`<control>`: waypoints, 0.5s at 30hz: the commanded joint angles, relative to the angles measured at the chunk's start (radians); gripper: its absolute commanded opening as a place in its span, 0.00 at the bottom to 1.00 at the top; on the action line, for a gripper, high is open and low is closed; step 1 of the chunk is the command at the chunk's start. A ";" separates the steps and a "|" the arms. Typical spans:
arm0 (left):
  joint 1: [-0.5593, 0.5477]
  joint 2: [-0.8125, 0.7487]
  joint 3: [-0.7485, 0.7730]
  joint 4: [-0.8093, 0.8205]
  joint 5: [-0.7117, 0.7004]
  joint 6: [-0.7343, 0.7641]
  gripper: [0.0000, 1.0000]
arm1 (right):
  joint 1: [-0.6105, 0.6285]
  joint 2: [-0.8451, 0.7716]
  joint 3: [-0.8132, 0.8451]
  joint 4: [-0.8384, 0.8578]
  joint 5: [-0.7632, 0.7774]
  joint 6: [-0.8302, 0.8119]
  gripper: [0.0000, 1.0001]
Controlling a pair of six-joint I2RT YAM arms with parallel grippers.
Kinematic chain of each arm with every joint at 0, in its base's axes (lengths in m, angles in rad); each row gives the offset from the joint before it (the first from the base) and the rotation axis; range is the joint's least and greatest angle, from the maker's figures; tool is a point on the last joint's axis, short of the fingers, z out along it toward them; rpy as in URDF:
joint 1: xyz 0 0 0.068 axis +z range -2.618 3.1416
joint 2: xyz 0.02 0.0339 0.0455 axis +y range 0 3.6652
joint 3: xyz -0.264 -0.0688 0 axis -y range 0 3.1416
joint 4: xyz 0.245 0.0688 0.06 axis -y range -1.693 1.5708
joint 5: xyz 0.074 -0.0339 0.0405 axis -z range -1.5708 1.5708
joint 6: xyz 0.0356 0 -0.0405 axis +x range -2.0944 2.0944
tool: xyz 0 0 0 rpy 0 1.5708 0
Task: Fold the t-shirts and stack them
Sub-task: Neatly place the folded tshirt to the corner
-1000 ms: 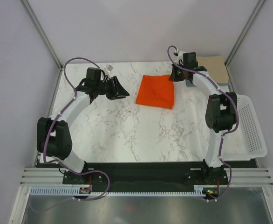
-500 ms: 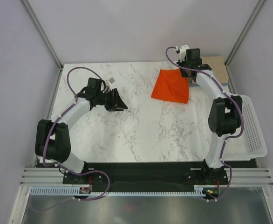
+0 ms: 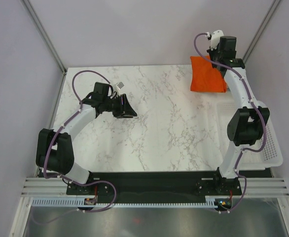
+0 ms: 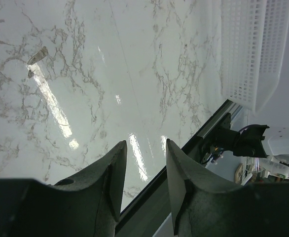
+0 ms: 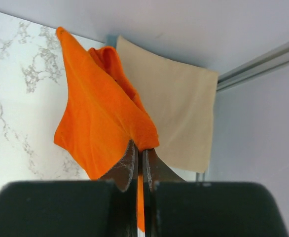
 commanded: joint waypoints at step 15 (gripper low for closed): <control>-0.011 -0.008 0.001 0.007 0.027 0.048 0.45 | -0.136 0.169 0.320 -0.065 -0.151 -0.067 0.00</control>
